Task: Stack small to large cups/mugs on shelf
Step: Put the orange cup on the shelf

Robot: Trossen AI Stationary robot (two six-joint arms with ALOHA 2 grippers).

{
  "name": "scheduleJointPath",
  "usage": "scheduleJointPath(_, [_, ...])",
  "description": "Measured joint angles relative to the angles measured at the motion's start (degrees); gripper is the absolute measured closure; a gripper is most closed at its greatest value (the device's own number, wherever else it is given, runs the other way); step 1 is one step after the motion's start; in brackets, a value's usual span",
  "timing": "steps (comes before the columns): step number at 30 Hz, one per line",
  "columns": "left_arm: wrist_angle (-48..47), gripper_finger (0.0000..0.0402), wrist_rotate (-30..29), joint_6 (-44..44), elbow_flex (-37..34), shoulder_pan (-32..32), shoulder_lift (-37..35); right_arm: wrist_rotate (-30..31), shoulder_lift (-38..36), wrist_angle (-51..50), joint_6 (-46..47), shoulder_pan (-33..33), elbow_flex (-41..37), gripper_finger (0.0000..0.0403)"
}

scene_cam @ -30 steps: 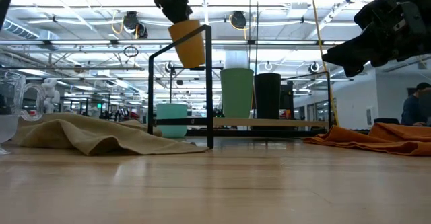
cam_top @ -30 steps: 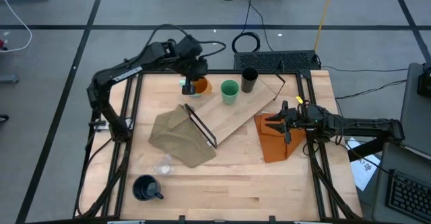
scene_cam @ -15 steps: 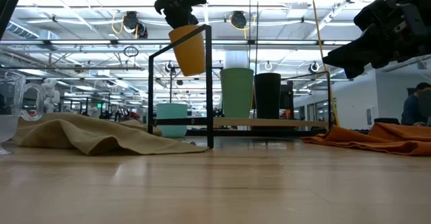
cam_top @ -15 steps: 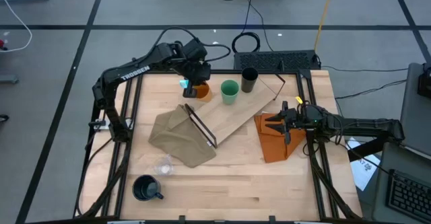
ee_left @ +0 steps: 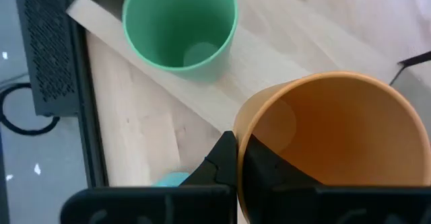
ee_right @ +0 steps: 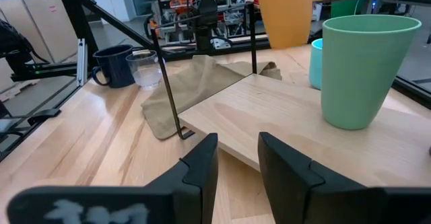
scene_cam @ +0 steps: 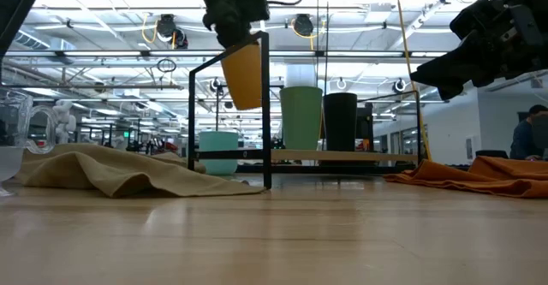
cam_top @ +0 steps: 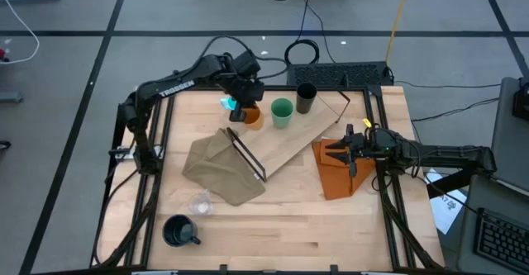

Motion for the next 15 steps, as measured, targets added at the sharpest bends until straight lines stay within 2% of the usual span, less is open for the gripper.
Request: scheduleJointPath(15, [-0.7, 0.0399, 0.7, 0.8, -0.1, -0.5, 4.5, 0.0, 0.0, 0.0, 0.1, 0.0, 0.0, 0.0307])
